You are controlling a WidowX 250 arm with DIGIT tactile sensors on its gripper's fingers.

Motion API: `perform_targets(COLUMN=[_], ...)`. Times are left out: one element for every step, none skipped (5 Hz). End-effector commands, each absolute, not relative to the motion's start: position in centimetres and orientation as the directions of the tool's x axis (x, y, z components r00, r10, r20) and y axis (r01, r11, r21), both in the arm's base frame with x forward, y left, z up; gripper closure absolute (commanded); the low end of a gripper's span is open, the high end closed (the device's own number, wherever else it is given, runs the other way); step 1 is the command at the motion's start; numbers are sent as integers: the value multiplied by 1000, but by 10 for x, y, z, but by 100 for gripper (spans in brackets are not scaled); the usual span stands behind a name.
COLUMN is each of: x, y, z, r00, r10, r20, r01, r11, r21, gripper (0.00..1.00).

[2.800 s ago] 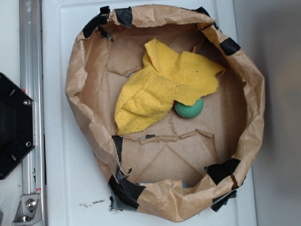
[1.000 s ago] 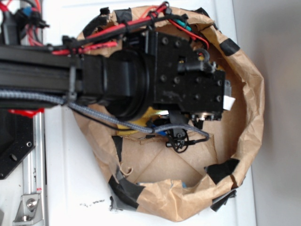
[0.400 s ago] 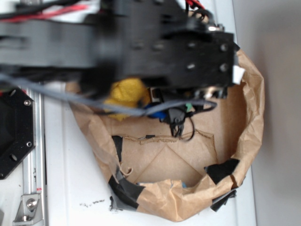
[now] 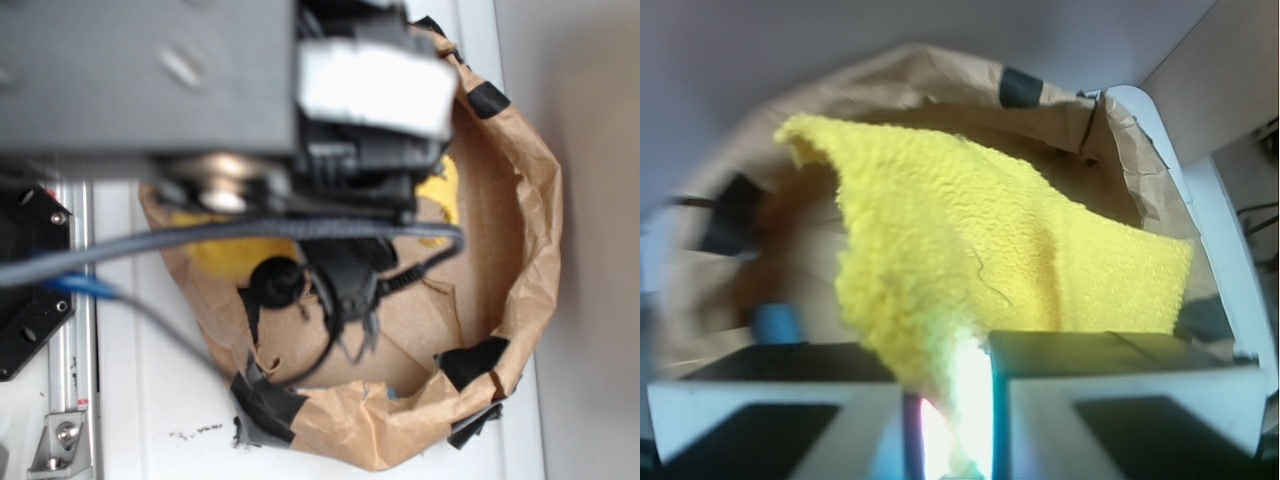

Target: Grab the yellow cloth.

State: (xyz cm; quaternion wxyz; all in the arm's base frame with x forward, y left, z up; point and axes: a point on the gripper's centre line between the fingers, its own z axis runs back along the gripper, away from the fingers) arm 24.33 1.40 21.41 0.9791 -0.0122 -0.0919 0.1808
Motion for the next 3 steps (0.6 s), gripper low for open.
perform_targets(x=[264,279,286], y=[19,26,12], z=[210,188,181], r00=[901,903,895], r10=[374,377,376], r20=[222,206,240], r01=[-362,-370,-361], r11=[928,926,926], r21=[-91,-73,-105], gripper=[100,100,100])
